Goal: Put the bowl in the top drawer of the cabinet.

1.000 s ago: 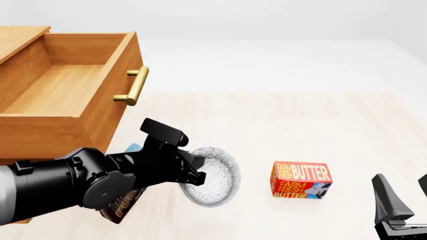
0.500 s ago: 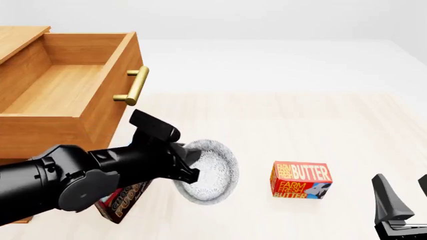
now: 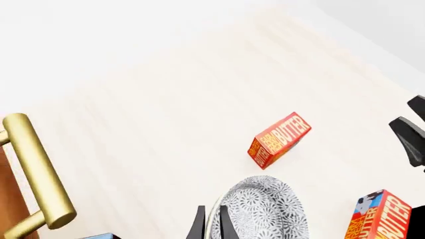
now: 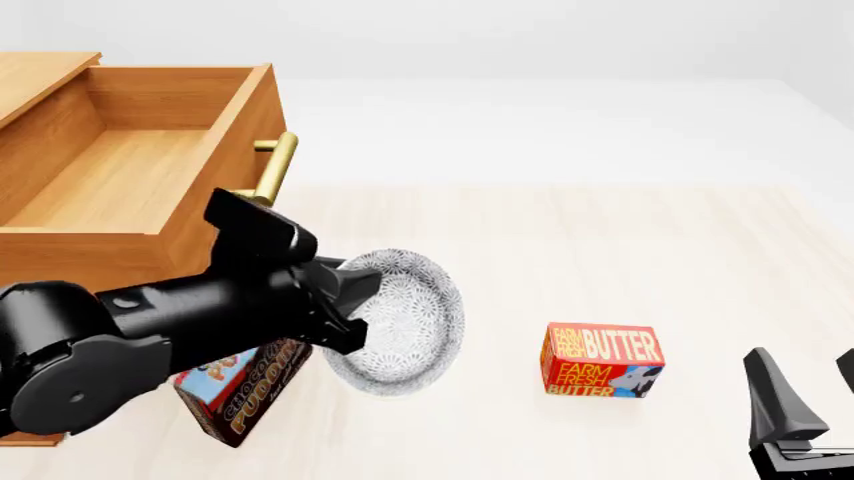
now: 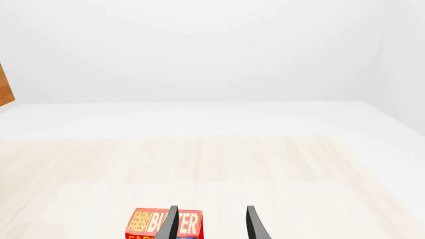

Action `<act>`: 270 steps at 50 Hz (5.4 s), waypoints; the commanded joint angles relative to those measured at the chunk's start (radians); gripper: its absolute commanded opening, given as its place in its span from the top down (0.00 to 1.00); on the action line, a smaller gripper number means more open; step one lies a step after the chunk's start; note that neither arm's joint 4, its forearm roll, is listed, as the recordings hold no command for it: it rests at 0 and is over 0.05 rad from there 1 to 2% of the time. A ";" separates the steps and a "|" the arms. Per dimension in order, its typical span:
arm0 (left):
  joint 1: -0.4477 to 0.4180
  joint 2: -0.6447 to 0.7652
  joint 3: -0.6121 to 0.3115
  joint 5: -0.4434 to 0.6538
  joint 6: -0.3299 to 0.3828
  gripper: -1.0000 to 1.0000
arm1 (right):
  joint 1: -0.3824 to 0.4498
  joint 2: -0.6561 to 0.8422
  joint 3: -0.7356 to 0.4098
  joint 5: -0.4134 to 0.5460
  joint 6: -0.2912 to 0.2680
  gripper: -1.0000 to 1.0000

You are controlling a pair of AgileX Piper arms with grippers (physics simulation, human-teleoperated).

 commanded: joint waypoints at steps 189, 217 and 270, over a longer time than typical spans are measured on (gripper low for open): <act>0.726 -0.161 -0.277 0.008 0.026 1.00 | 0.000 0.000 0.000 0.000 0.000 0.00; 0.784 -0.052 -0.256 -0.053 0.023 1.00 | 0.000 0.000 0.000 0.000 0.000 0.00; 0.875 0.029 -0.184 -0.125 0.044 1.00 | 0.000 0.000 0.000 0.000 0.000 0.00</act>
